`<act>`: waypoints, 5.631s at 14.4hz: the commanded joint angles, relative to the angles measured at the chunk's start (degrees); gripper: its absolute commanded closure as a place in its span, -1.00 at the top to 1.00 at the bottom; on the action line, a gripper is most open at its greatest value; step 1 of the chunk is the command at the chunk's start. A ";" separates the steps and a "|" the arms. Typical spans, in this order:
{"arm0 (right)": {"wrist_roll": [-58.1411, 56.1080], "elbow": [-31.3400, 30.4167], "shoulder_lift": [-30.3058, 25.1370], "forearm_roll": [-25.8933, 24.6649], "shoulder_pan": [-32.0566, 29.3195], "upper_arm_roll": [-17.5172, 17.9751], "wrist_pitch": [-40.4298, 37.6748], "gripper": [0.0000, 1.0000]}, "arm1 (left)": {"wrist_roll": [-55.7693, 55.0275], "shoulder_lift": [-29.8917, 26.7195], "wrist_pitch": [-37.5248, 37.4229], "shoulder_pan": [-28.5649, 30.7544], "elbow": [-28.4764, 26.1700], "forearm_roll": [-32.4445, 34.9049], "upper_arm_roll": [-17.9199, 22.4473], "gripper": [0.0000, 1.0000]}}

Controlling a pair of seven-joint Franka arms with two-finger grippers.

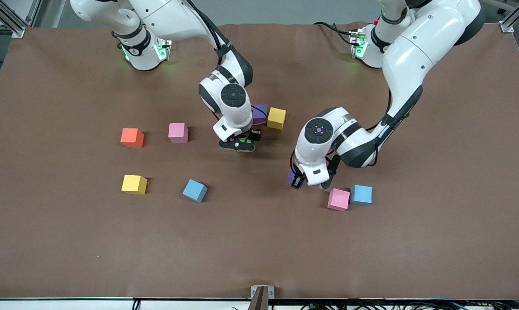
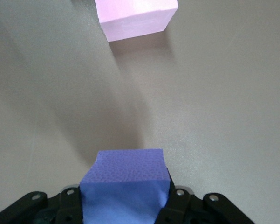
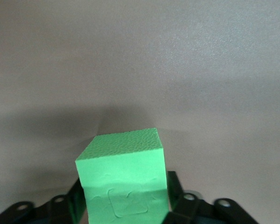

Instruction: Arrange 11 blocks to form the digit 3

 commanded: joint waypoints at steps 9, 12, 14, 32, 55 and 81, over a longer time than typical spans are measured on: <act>-0.03 1.20 -6.33 0.45 -4.44 -0.55 -6.42 1.00 | -26.09 -2.02 -1.14 -0.44 -2.57 0.93 -1.33 -0.34; 0.41 0.50 -6.51 0.27 -7.42 -2.91 -8.00 1.00 | -37.69 -2.81 -1.84 -3.07 -5.47 1.28 -1.34 -0.34; 0.41 0.93 -5.90 -0.34 -11.20 -3.62 -7.13 1.00 | -43.95 -2.46 -2.37 -5.52 -5.48 1.29 -1.34 -0.34; -0.38 13.59 5.88 0.18 -19.92 -3.54 -7.30 1.00 | -52.68 2.73 -1.58 -15.99 -1.88 0.41 -0.19 -0.26; -7.14 15.61 7.47 0.18 -17.65 -2.83 -5.02 -0.94 | -47.94 -0.61 -1.40 -16.70 -0.21 -3.45 1.92 1.00; -14.18 14.38 6.76 0.45 -3.66 -2.30 -5.45 -0.94 | -1.35 2.55 1.23 14.33 1.90 6.39 -2.66 1.00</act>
